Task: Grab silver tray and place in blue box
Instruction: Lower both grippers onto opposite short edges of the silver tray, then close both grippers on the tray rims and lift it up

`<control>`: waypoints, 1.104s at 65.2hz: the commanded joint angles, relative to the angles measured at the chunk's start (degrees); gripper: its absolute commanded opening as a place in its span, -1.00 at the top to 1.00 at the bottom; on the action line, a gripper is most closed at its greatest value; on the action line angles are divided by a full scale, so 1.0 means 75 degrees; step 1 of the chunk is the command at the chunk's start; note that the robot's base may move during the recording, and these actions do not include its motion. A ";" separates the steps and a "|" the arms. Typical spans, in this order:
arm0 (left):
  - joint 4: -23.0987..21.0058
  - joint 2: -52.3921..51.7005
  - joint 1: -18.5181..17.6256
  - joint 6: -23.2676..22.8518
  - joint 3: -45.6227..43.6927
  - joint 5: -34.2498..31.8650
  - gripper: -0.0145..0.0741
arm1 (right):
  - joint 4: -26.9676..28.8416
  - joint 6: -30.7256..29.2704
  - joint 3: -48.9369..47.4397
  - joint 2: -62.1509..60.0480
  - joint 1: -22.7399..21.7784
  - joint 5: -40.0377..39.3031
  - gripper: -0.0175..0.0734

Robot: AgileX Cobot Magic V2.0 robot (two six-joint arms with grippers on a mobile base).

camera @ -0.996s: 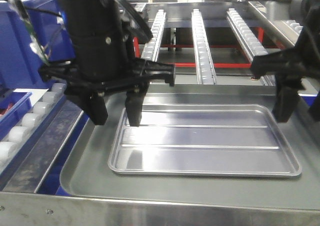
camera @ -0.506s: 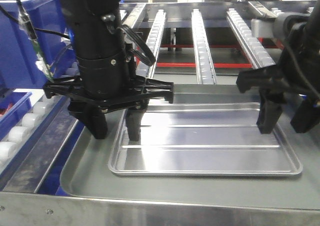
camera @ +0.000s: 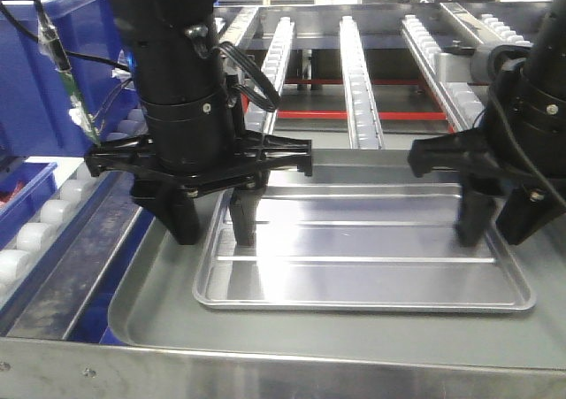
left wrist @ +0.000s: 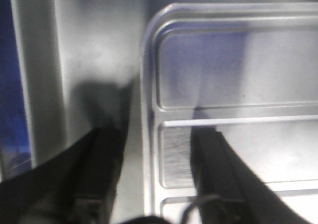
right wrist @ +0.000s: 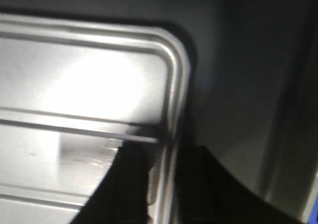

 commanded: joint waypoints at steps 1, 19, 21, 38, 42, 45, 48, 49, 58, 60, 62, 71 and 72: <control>0.0139 -0.0198 0.0058 -0.0078 -0.0158 -0.0251 0.44 | -0.0066 -0.0081 -0.0209 -0.0221 -0.0026 -0.0191 0.37; 0.0177 -0.0218 0.0058 -0.0078 -0.0237 -0.0233 0.89 | -0.0113 -0.0081 -0.0209 -0.0265 -0.0026 -0.0080 0.49; 0.0194 -0.0232 0.0058 -0.0078 -0.0293 -0.0145 0.89 | -0.0113 -0.0081 -0.0209 -0.0312 -0.0026 0.0007 0.49; 0.0679 -0.0651 0.0011 0.0004 -0.1247 0.0857 0.89 | -0.0167 -0.0081 -0.0604 -0.1243 -0.0026 0.0934 0.49; 0.0712 -0.0868 0.0011 0.0101 -0.1481 0.0951 0.89 | -0.0279 -0.0081 -0.0863 -0.1485 -0.0026 0.1295 0.49; 0.0712 -0.1026 0.0011 0.0186 -0.1601 0.0982 0.89 | -0.0359 -0.0081 -0.1102 -0.1704 -0.0026 0.1592 0.49; 0.0757 -0.1200 0.0011 0.0184 -0.1700 0.1004 0.89 | -0.0443 -0.0081 -0.1273 -0.1857 -0.0026 0.1822 0.49; 0.0789 -0.1258 0.0011 0.0184 -0.1730 0.1043 0.89 | -0.0472 -0.0081 -0.1337 -0.1918 -0.0026 0.1889 0.49; 0.0929 -0.1811 0.0011 0.0184 -0.1905 0.1166 0.89 | -0.0681 -0.0081 -0.1846 -0.2428 -0.0026 0.2301 0.49; 0.0946 -0.1945 -0.0001 0.0184 -0.1912 0.1178 0.89 | -0.0716 -0.0081 -0.1956 -0.2560 -0.0026 0.2357 0.49; 0.1025 -0.2083 -0.0039 0.0184 -0.1912 0.1178 0.89 | -0.0733 -0.0081 -0.2012 -0.2638 -0.0026 0.2393 0.49; 0.1397 -0.2730 -0.0280 0.0184 -0.1912 0.1347 0.89 | -0.0836 -0.0081 -0.2171 -0.3070 -0.0026 0.2507 0.49; 0.1422 -0.2784 -0.0312 0.0184 -0.1912 0.1372 0.89 | -0.0855 -0.0081 -0.2171 -0.3094 -0.0026 0.2516 0.49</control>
